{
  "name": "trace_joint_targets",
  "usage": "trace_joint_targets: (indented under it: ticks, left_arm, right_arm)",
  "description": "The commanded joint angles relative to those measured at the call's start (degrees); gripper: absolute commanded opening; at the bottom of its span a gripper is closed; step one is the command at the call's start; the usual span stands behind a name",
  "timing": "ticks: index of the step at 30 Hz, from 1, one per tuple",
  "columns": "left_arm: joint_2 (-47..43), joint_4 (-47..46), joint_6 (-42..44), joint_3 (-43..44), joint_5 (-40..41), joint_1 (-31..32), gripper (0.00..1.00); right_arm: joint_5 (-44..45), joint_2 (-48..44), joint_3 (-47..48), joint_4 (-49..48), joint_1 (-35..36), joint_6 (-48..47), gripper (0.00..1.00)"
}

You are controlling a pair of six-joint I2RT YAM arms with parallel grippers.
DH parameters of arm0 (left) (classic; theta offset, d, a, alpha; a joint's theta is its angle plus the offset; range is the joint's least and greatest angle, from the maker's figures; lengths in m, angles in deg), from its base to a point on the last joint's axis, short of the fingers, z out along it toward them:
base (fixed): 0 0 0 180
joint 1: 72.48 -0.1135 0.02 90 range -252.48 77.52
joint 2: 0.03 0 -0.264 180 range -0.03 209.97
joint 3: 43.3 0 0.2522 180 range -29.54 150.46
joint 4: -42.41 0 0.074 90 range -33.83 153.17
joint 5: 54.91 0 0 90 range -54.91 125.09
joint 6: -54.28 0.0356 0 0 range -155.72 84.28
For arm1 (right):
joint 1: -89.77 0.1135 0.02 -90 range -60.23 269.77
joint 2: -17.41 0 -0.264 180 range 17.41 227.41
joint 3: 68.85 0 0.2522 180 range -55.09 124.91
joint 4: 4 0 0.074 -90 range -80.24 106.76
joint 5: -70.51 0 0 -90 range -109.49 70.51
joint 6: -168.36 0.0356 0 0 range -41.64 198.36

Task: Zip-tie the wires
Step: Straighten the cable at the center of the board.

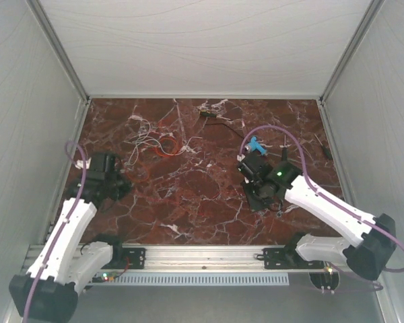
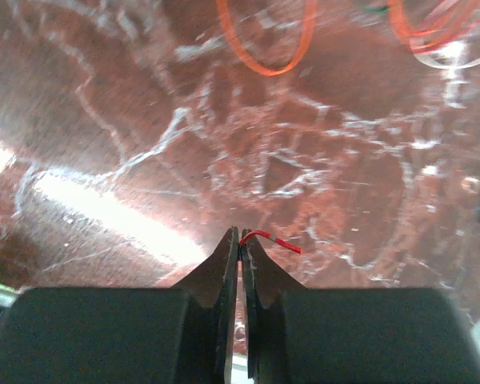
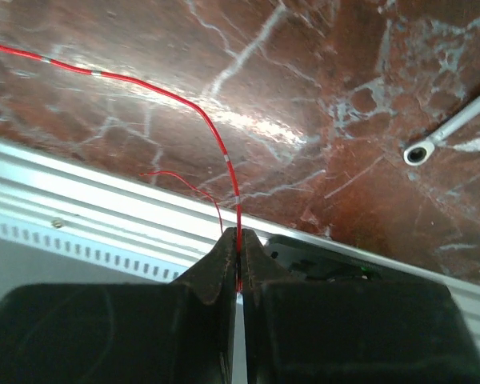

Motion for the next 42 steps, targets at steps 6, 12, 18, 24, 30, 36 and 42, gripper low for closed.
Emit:
trace_joint_targets:
  ticks: [6, 12, 18, 24, 30, 36, 42]
  left_arm:
    - [3.5, -2.8, -12.1, -10.1, -0.6, 0.0, 0.00]
    - [3.9, -4.5, -14.4, -12.3, 1.7, 0.0, 0.00]
    - [7.7, -6.5, -15.8, -13.5, 2.5, 0.0, 0.00]
    - [11.3, -11.4, -14.2, -15.7, 1.1, 0.0, 0.00]
    - [13.9, -12.3, -15.3, -15.8, 3.4, 0.0, 0.00]
    - [17.0, -11.9, -15.6, -15.1, 4.9, 0.0, 0.31]
    - [15.0, -11.8, -16.0, -15.1, 6.0, 0.0, 0.73]
  right_arm:
    - [6.3, 9.0, -2.5, -5.9, -3.2, 3.4, 0.00]
    - [8.3, 16.0, -3.7, -9.7, -5.1, 2.8, 0.00]
    - [10.9, 22.3, -2.4, -10.8, -5.4, 2.3, 0.02]
    - [11.0, 26.2, -2.3, -13.0, -5.9, 1.6, 0.11]
    - [9.9, 30.0, -1.7, -14.9, -6.8, 1.0, 0.25]
    - [9.2, 31.0, -0.6, -15.6, -6.9, 0.3, 0.46]
    - [8.8, 28.2, 1.1, -14.4, -7.0, -0.2, 0.58]
